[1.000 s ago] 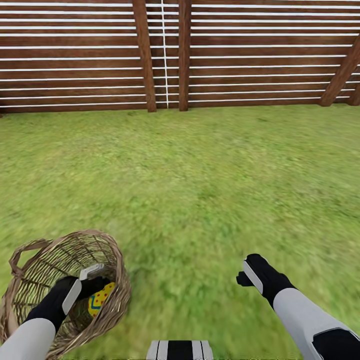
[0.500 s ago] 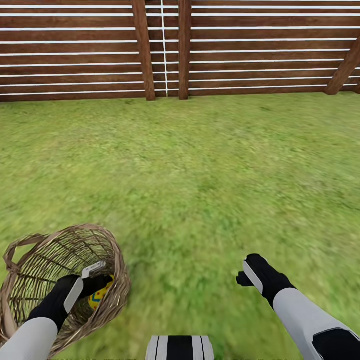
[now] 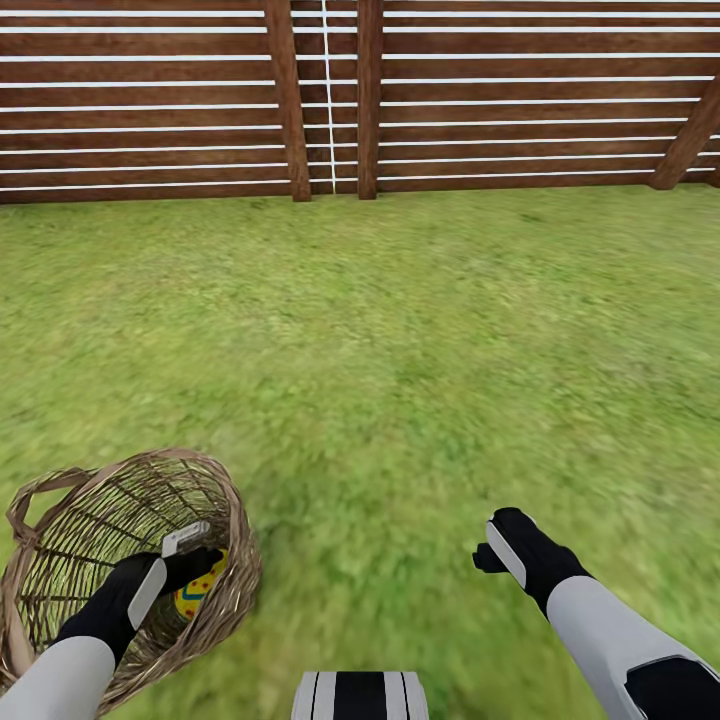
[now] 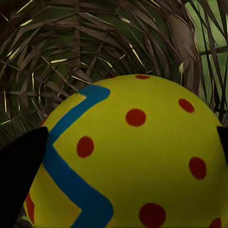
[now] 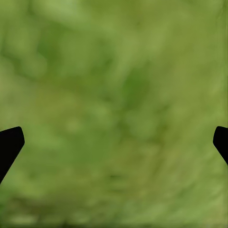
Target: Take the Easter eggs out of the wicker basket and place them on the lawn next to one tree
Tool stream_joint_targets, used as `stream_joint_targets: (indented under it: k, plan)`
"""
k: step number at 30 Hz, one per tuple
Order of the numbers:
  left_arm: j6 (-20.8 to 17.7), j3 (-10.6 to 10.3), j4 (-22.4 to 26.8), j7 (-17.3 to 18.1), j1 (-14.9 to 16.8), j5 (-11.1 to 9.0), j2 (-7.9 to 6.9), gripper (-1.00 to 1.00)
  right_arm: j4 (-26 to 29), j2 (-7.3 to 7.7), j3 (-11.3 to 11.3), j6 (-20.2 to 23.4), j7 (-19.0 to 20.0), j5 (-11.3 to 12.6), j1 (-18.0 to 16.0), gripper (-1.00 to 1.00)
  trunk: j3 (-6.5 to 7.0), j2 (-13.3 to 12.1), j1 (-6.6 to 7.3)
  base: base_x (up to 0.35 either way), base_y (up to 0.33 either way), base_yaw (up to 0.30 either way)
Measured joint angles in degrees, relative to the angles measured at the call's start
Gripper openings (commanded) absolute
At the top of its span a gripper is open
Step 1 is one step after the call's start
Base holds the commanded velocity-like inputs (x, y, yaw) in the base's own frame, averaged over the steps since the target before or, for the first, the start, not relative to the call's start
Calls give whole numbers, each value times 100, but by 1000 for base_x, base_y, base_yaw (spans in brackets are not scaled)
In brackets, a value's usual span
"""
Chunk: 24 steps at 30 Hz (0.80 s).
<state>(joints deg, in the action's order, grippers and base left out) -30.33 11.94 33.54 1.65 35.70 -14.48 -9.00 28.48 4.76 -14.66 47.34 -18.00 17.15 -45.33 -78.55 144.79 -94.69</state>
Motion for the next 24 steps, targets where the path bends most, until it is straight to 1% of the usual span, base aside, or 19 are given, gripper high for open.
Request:
stream_joint_targets:
  k: [4,9,23,24]
  plan:
    - [0,-3,-5,3,1,5,7,-100,0,0,0,0,0,0,0,100,0,0,0,0,0,0]
    - [8,-4,-25,8,0,-44,9,-100,0,0,5,0,0,-1,0,100,0,0,0,0,0,0]
    - [4,-3,-28,10,0,-17,9,-100,0,0,-1,0,2,0,0,100,0,0,0,0,0,0]
    - [2,0,-83,-1,2,-15,9,-100,0,-1,-1,0,3,-1,0,100,22,-1,3,0,0,0]
